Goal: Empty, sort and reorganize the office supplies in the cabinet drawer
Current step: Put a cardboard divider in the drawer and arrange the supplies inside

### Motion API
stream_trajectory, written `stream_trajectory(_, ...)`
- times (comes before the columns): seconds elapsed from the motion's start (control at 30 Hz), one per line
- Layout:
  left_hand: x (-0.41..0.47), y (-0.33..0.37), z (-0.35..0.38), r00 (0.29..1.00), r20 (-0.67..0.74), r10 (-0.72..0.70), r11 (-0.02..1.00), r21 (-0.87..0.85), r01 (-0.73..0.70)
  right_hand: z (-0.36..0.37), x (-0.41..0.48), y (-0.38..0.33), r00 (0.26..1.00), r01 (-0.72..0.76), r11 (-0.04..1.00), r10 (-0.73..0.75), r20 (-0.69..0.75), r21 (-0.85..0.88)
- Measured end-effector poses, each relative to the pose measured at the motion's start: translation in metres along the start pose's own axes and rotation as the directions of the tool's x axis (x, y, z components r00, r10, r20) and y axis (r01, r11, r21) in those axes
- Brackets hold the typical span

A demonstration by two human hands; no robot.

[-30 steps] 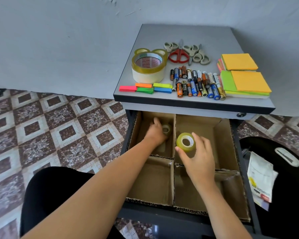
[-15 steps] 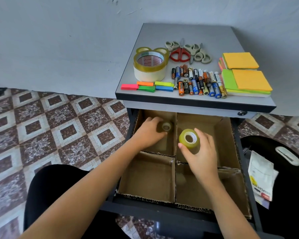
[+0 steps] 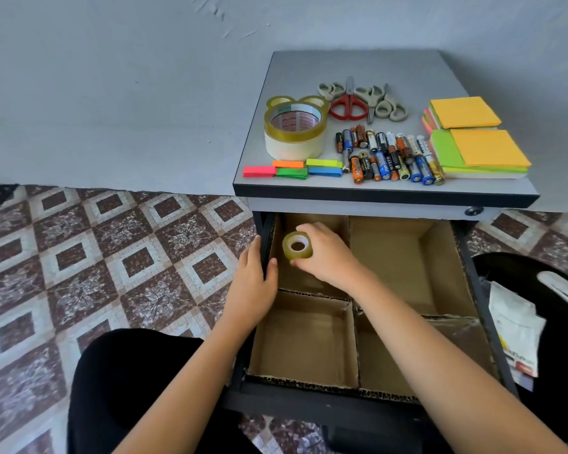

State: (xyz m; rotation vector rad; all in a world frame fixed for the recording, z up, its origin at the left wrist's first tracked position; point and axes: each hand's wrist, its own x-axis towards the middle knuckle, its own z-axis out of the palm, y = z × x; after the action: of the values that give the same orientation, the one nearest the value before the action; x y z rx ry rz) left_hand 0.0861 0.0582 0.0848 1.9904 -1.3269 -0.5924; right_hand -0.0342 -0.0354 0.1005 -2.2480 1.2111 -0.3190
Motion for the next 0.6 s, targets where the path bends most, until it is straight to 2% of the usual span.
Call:
stream_trajectory(0.17, 0.003, -0.005, 0.0, 0.999, 0.021, -0.045, 0.999, -0.004, 0.046, 0.02, 0.03, 0.002, 0.979, -0.197, 0.975, 0.201, 0.028, -0.1)
stream_trajectory(0.27, 0.003, -0.006, 0.0, 0.999, 0.015, -0.052, 0.999, -0.006, 0.052, 0.03, 0.039, 0.004, 0.961, -0.264, 0.953, 0.272, 0.038, -0.148)
stream_trajectory(0.6, 0.004, -0.01, 0.002, 0.999, -0.002, -0.04, 0.999, -0.007, 0.04, 0.038, 0.04, 0.007, 0.957, -0.285, 0.939, 0.291, 0.003, -0.191)
